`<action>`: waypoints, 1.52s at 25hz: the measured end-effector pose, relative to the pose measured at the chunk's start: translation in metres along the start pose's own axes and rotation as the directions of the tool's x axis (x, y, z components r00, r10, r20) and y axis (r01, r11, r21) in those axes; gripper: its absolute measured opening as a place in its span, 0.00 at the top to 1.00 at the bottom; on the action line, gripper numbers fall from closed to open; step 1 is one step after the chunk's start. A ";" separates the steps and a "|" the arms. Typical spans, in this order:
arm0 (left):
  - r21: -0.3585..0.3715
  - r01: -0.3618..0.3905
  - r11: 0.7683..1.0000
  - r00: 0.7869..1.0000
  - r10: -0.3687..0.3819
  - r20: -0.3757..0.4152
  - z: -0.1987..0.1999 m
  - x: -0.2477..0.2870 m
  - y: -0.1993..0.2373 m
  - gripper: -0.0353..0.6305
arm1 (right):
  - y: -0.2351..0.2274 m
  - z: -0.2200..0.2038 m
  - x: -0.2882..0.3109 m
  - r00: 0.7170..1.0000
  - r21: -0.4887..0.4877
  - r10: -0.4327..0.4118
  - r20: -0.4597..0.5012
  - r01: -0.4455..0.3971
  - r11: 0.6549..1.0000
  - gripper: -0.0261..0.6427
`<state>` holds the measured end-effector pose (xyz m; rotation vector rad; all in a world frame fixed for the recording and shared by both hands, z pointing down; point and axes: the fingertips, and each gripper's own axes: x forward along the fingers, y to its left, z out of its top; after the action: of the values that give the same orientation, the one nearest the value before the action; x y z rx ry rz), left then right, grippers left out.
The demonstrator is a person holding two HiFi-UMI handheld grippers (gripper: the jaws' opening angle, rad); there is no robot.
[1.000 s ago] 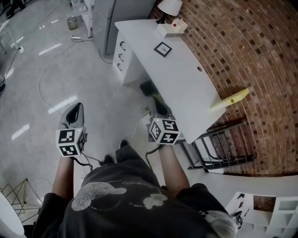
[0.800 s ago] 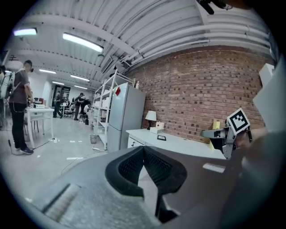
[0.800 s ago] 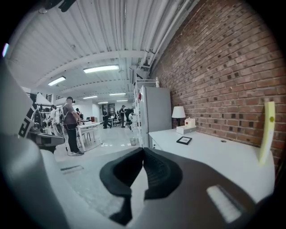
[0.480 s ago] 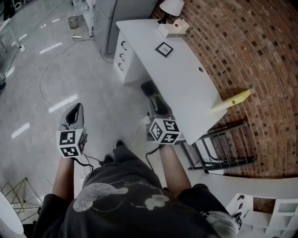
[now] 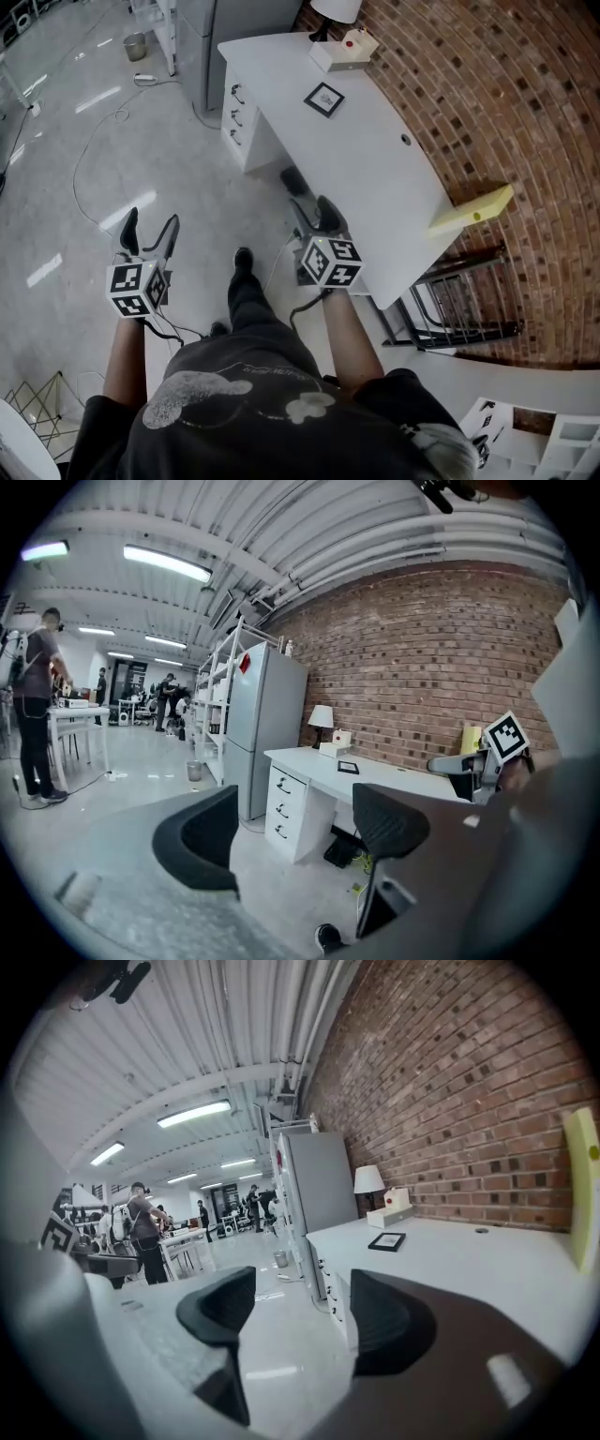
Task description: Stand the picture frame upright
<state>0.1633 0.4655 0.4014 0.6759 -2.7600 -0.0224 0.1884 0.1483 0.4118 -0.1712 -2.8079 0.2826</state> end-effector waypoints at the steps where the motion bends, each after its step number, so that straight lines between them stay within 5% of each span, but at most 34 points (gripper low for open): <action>1: -0.009 0.012 1.000 1.000 -0.012 -0.006 0.001 0.012 0.001 0.38 | -0.009 0.001 0.012 1.000 0.012 -0.007 -0.005 0.007 1.000 0.50; 14: 0.005 0.087 0.996 0.991 -0.086 -0.100 0.041 0.224 -0.007 0.34 | -0.144 0.051 0.176 0.995 0.095 -0.094 -0.029 0.097 0.991 0.50; 29: 0.079 0.181 0.980 0.979 -0.172 -0.106 0.104 0.396 -0.041 0.34 | -0.256 0.083 0.252 0.981 0.174 -0.188 -0.039 0.192 0.966 0.50; 34: 0.106 0.290 0.951 0.953 -0.276 -0.125 0.116 0.456 -0.065 0.35 | -0.288 0.088 0.258 0.960 0.202 -0.280 -0.022 0.278 0.939 0.50; 38: 0.144 0.413 0.899 0.909 -0.396 -0.133 0.131 0.513 -0.086 0.35 | -0.310 0.093 0.259 0.921 0.235 -0.389 -0.005 0.379 0.895 0.50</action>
<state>-0.2695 0.1489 0.4138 1.2526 -2.4940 0.1547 -0.1122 -0.1313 0.4672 0.4447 -2.7400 0.5164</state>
